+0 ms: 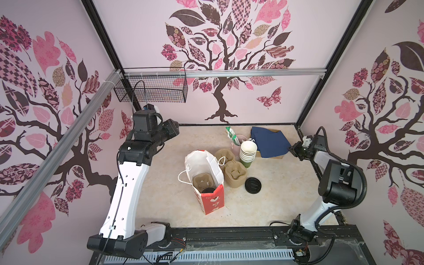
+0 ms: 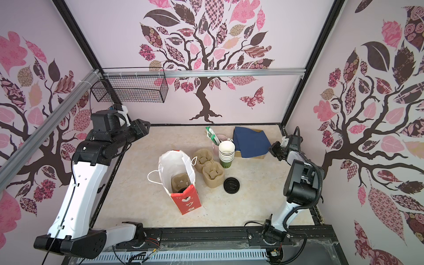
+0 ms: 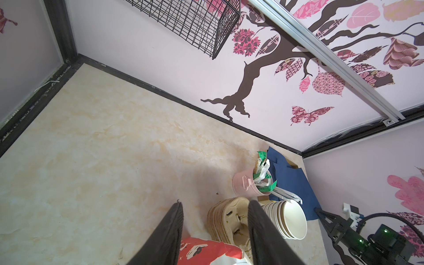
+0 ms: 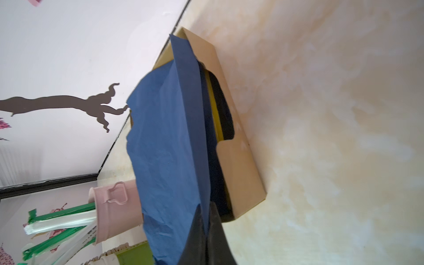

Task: Pack a coffee takeout order
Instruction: Pick up the napkin from the napkin box.

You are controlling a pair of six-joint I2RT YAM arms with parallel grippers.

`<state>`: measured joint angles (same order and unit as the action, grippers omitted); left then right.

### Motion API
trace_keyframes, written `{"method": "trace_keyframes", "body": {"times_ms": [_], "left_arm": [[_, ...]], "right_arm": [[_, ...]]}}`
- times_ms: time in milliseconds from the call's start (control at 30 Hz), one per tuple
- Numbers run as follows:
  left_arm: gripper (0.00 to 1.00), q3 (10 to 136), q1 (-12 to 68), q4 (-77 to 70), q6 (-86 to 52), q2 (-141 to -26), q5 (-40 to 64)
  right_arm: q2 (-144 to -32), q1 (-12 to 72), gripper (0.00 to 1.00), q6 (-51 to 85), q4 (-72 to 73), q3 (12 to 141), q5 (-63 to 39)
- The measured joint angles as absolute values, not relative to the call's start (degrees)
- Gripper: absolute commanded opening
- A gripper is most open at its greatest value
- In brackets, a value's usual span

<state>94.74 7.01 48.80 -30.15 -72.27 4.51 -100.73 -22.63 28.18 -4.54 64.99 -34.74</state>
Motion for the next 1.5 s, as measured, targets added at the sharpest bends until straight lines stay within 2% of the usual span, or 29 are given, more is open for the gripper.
{"method": "trace_keyframes", "body": {"times_ms": [467, 667, 833, 967, 1267, 1500], "left_arm": [[0.5, 95.31, 7.01, 48.95, -29.67, -72.29, 5.39], [0.55, 99.77, 8.82, 47.44, -25.69, -74.0, 8.45], [0.66, 104.47, 21.96, 44.49, -16.1, -78.0, 7.99], [0.81, 107.42, 31.48, 40.62, -8.19, -81.78, 9.5], [0.88, 116.55, 48.49, 32.49, 4.69, -92.49, 10.09], [0.91, 121.32, 54.37, 30.15, 9.78, -100.47, 3.7]], "right_arm": [[-92.71, -21.39, 0.0, 30.41, -9.3, 76.49, -37.54], [-88.55, -18.7, 0.0, 33.93, -12.71, 83.22, -37.36], [-84.79, -16.1, 0.0, 37.78, -16.03, 90.19, -36.14], [-82.63, -13.78, 0.0, 41.47, -19.31, 94.96, -35.7], [-80.07, -11.33, 0.0, 48.05, -27.24, 101.19, -35.18], [-78.04, -9.3, 0.0, 51.96, -30.26, 101.91, -34.28]]}}
